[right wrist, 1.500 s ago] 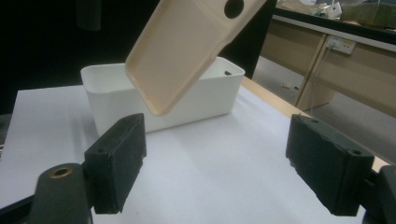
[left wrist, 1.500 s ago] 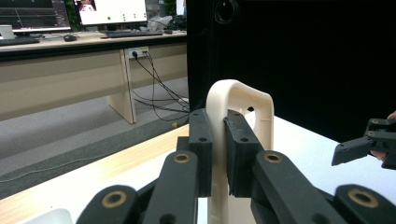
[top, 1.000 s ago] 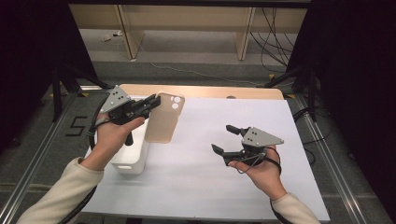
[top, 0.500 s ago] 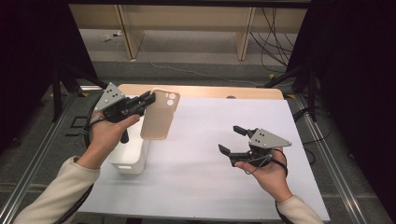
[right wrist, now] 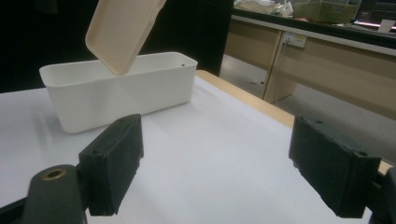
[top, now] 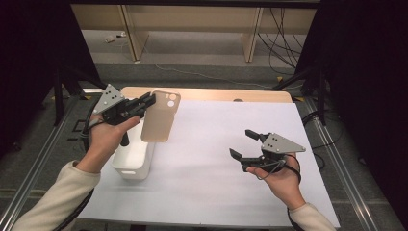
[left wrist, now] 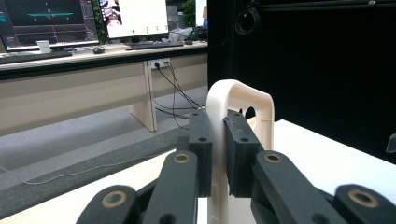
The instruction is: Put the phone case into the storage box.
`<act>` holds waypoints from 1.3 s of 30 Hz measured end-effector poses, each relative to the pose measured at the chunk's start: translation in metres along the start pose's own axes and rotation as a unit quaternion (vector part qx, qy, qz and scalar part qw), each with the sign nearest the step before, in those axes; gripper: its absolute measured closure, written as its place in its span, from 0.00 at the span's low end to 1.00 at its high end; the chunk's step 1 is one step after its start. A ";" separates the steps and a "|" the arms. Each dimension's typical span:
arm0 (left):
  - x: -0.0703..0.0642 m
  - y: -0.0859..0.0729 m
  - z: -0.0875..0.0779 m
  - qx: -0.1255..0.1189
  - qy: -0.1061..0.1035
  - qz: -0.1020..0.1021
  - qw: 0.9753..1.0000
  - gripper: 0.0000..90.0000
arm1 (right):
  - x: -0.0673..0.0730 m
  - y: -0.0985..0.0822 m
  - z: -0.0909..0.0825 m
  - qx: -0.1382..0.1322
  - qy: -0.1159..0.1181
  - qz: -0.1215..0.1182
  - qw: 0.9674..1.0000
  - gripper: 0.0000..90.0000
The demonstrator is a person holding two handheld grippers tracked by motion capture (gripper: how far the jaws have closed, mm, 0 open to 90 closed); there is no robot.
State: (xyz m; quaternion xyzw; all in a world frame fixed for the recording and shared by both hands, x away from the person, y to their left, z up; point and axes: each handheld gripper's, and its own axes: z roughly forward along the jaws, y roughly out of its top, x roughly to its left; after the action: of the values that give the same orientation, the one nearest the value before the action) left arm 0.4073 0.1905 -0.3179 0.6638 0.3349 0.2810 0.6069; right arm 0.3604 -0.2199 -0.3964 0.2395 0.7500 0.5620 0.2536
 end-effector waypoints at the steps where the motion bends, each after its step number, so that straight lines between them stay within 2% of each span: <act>1: 0.000 0.000 0.000 -0.001 0.002 0.001 1.000 0.91 | 0.000 0.000 0.000 -0.002 0.000 0.005 1.000 0.21; 5: 0.002 0.000 0.000 0.000 0.006 0.003 1.000 0.91 | -0.001 -0.001 -0.002 -0.003 -0.006 0.006 1.000 0.21; 7: 0.003 0.000 0.000 -0.001 0.008 0.003 1.000 0.91 | -0.002 -0.001 -0.003 -0.001 -0.002 0.001 1.000 0.21; 9: 0.003 0.000 -0.001 0.000 0.009 0.002 1.000 0.91 | -0.002 -0.001 -0.004 -0.004 0.000 0.006 1.000 0.21; 10: 0.004 -0.001 -0.001 0.000 0.010 0.002 1.000 0.91 | -0.002 -0.001 -0.005 -0.003 -0.006 0.006 1.000 0.21; 12: 0.005 -0.001 -0.001 -0.001 0.013 0.002 1.000 0.91 | -0.003 -0.002 -0.005 -0.007 -0.003 0.007 1.000 0.21; 19: 0.009 -0.001 -0.001 -0.003 0.018 0.001 1.000 0.91 | -0.004 -0.002 -0.009 -0.005 -0.015 0.007 1.000 0.21; 21: 0.010 -0.001 -0.001 -0.003 0.021 0.001 1.000 0.91 | -0.004 -0.003 -0.010 -0.008 -0.009 0.008 1.000 0.21; 31: 0.015 -0.001 -0.003 -0.005 0.031 0.002 0.999 0.91 | -0.007 -0.007 -0.015 -0.004 -0.023 0.009 1.000 0.20; 38: 0.019 0.001 -0.005 -0.007 0.038 0.001 0.999 0.91 | -0.008 -0.011 -0.018 -0.001 -0.019 0.010 1.000 0.20; 39: 0.020 0.001 -0.005 -0.011 0.044 0.005 0.999 0.91 | -0.008 -0.011 -0.019 0.002 -0.023 0.009 1.000 0.20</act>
State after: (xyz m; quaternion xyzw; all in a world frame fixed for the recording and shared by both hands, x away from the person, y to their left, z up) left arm 0.4156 0.2093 -0.3171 0.6456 0.3555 0.3166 0.5972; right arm 0.3536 -0.2415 -0.4016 0.2596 0.7425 0.5574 0.2657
